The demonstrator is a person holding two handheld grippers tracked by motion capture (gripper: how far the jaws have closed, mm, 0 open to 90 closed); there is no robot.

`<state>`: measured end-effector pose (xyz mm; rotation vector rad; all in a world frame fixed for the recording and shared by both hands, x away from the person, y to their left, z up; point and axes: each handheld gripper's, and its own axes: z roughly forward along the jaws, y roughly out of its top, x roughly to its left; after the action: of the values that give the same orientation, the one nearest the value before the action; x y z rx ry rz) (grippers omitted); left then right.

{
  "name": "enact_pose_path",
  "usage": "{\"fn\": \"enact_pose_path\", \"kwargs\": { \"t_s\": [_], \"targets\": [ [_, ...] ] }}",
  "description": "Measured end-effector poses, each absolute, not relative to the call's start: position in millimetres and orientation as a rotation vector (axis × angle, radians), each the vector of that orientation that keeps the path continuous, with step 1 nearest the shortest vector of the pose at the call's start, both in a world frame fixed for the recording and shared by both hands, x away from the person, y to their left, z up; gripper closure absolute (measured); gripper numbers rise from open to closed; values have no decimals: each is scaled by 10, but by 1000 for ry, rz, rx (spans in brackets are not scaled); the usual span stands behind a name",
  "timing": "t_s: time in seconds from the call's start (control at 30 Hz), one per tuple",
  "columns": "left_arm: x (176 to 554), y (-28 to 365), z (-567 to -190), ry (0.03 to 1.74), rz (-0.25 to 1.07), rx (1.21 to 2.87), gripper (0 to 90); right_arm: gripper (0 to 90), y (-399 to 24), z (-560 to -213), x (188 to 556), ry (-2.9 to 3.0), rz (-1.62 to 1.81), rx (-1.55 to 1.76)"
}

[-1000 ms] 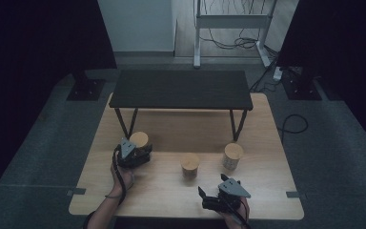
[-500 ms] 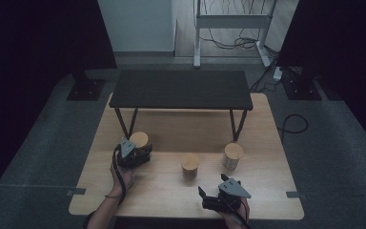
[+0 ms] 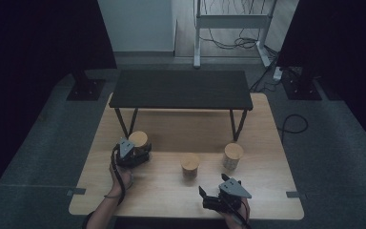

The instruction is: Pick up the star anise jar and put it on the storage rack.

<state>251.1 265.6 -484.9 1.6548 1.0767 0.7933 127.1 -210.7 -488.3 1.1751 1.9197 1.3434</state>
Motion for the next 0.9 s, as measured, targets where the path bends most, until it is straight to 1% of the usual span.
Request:
{"fn": "enact_pose_path", "kwargs": {
  "t_s": [0.33,0.9],
  "targets": [
    [2452,2646,-4783,1032,801,1660,264,20,-2103,-4883,1272,1923,1342,1174],
    [2396,2699,-4714,1045,792,1639,264,20,-2109,-4885,1268,1925,1349,1161]
  ]
}}
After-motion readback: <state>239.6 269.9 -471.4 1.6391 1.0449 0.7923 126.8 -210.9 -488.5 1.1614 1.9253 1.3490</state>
